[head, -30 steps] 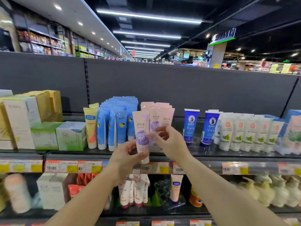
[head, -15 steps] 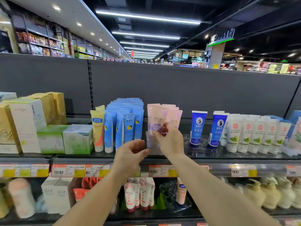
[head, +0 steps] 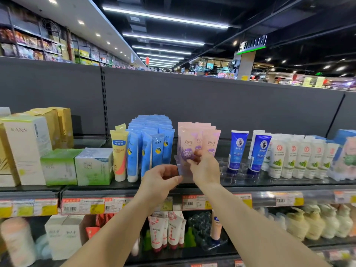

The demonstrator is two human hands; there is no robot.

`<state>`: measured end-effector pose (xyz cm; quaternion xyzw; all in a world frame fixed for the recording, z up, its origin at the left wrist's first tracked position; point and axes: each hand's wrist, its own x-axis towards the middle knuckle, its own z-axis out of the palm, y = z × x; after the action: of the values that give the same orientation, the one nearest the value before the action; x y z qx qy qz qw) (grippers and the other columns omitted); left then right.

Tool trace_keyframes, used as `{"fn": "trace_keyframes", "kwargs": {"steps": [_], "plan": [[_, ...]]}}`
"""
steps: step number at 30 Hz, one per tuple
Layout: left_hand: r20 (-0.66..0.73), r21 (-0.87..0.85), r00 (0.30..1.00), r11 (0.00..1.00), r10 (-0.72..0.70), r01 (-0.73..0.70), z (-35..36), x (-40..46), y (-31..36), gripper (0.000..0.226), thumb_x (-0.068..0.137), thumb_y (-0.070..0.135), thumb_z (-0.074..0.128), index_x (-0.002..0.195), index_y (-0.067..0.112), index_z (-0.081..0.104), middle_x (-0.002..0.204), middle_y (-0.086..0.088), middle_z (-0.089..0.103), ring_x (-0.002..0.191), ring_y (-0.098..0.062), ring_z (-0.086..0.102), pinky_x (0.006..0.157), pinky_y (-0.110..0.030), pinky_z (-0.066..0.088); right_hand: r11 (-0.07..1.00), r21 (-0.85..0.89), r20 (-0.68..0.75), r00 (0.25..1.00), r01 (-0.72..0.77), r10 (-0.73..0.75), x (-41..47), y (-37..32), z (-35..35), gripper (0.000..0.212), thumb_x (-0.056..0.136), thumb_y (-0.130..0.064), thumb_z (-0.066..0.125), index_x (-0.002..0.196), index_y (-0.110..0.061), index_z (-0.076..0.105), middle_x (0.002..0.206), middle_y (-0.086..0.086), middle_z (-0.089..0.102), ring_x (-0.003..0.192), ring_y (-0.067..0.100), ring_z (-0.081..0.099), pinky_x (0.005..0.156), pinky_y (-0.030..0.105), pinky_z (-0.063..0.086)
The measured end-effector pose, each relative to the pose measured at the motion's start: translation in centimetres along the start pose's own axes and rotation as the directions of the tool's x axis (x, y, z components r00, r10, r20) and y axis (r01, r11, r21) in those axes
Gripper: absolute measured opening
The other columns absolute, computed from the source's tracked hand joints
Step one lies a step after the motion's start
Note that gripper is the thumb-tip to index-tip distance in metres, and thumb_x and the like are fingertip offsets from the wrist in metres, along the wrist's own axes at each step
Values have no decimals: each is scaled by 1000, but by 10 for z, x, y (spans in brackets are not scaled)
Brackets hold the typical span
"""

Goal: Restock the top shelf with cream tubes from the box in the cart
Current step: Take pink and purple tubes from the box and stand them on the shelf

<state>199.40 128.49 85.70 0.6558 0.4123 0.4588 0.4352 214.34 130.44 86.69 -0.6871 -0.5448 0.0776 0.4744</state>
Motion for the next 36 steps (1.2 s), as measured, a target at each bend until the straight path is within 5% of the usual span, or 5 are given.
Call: {"fn": "trace_keyframes", "kwargs": {"steps": [5, 12, 23, 28, 36], "plan": [[37, 13, 999, 1000, -12, 12, -4, 3, -3, 27, 84, 18, 73, 90, 40, 60, 92, 12, 72, 89, -4, 68, 81, -20, 55, 996, 79, -38, 998, -52, 55, -6, 0, 1, 21, 92, -13, 62, 111, -16, 54, 91, -7, 57, 96, 14, 56, 89, 35, 52], [99, 33, 995, 999, -22, 19, -11, 2, -3, 25, 87, 20, 71, 91, 41, 58, 95, 12, 70, 90, -5, 67, 75, -17, 54, 996, 64, -104, 992, -65, 72, -26, -11, -5, 21, 94, -22, 60, 113, -17, 55, 108, -3, 62, 97, 10, 58, 63, 10, 38], [87, 212, 996, 977, 4, -23, -37, -53, 8, 45, 91, 29, 63, 133, 16, 55, 124, 3, 63, 108, -9, 58, 93, -25, 46, 967, -253, 46, 998, -21, 34, -98, -34, -19, 31, 97, -38, 50, 121, -20, 56, 123, 4, 58, 99, 17, 56, 79, 30, 48], [198, 859, 971, 500, -133, -107, -58, -117, -10, 72, 90, 53, 49, 151, 32, 17, 162, -9, 8, 149, -30, 4, 120, -52, 9, 762, -645, 338, 917, 61, 213, -166, -41, -20, 67, 96, -60, 27, 154, -30, 12, 162, 6, 5, 148, 33, 0, 118, 52, 4], [84, 909, 956, 415, -282, 42, -130, -253, -39, 84, 87, 63, 49, 153, 36, 5, 162, -5, -11, 148, -32, -13, 118, -54, -4, 806, -578, 520, 819, 128, 244, -309, -75, 13, 70, 96, -58, 33, 154, -32, 4, 163, 3, -7, 149, 31, -6, 119, 54, 1]]}}
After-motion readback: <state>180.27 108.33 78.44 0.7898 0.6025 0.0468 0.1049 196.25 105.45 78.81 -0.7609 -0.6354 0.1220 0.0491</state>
